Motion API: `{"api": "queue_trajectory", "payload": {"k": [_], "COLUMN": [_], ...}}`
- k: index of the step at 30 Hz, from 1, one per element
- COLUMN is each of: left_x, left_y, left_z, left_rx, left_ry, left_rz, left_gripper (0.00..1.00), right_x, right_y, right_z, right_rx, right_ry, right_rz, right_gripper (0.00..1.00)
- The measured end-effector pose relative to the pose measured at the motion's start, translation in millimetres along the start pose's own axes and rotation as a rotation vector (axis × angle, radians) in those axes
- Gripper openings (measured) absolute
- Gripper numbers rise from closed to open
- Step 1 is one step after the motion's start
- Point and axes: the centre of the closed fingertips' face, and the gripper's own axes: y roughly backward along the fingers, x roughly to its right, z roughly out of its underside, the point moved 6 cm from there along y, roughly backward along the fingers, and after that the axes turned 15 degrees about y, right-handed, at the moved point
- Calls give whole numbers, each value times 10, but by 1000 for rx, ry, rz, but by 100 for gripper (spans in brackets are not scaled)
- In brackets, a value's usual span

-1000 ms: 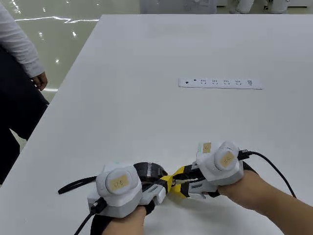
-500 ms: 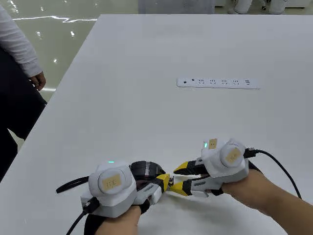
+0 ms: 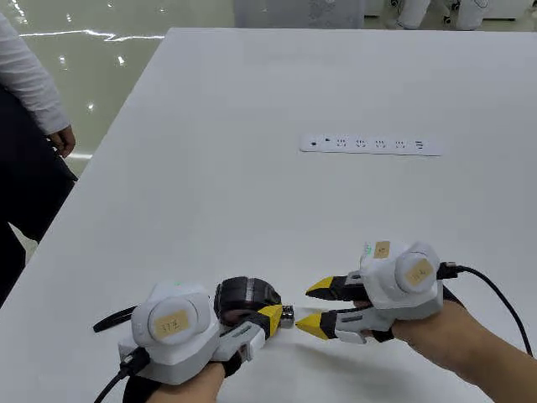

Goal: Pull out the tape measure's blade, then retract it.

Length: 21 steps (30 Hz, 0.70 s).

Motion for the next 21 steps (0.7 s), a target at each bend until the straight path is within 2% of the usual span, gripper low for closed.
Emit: {"api": "queue_trajectory", "payload": {"k": [10, 13, 15, 21], "left_x": [-66, -74, -96, -147], "left_y": [245, 323, 372, 514], "left_z": [-30, -27, -21, 25], "left_rx": [-18, -27, -30, -68], "left_ry": [-55, -55, -82, -116], "left_rz": [46, 67, 69, 88], "left_gripper": [69, 73, 74, 77], "right_x": [-93, -131, -164, -240], "right_y": [282, 373, 434, 640], "right_z": [-7, -2, 17, 80], "right_rx": [11, 13, 5, -9], "right_ry": [-36, -48, -44, -62], "right_rz": [73, 98, 114, 166], "right_gripper": [44, 47, 50, 58]}}
